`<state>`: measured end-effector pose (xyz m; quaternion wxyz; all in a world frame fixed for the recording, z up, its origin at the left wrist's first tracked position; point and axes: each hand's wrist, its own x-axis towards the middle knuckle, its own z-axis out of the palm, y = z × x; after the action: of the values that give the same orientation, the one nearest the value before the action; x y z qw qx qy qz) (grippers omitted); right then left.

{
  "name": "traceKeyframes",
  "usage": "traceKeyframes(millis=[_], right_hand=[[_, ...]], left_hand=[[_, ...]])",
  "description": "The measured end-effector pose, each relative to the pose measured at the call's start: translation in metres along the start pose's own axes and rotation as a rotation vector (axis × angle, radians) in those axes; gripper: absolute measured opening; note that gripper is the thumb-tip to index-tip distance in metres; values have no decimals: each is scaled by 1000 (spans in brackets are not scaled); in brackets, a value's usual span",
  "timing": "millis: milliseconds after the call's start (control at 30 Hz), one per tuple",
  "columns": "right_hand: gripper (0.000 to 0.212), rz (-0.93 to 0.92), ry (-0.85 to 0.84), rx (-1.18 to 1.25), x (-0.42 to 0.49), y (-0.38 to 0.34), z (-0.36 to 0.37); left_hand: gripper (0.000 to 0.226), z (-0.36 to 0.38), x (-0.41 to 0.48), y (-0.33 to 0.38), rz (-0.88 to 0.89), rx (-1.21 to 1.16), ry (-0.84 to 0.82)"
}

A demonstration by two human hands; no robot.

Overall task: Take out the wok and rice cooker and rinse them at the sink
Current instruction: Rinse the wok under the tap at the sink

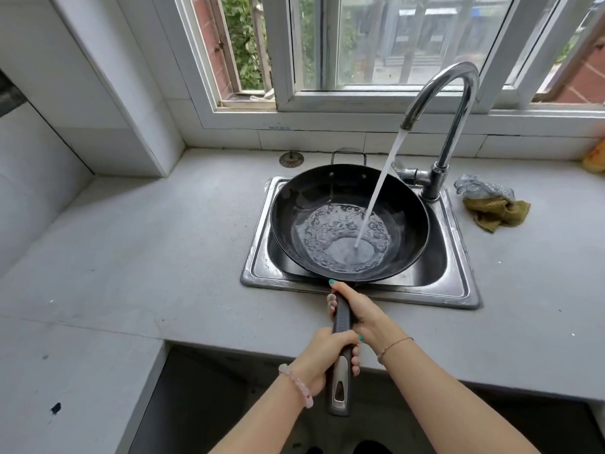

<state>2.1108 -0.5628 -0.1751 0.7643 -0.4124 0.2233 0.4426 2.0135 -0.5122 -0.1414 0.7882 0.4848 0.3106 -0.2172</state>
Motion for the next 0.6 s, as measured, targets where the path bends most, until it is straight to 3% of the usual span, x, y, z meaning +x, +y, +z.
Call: traceKeyframes(millis=[300, 467, 600], right_hand=[[10, -219, 297, -589, -39, -24, -30], [10, -359, 399, -638, -61, -64, -42], [14, -476, 386, -671, -55, -106, -36]], left_hand=[[16, -4, 37, 23, -70, -98, -4], [25, -6, 62, 37, -130, -184, -71], [25, -6, 76, 45, -161, -255, -95]])
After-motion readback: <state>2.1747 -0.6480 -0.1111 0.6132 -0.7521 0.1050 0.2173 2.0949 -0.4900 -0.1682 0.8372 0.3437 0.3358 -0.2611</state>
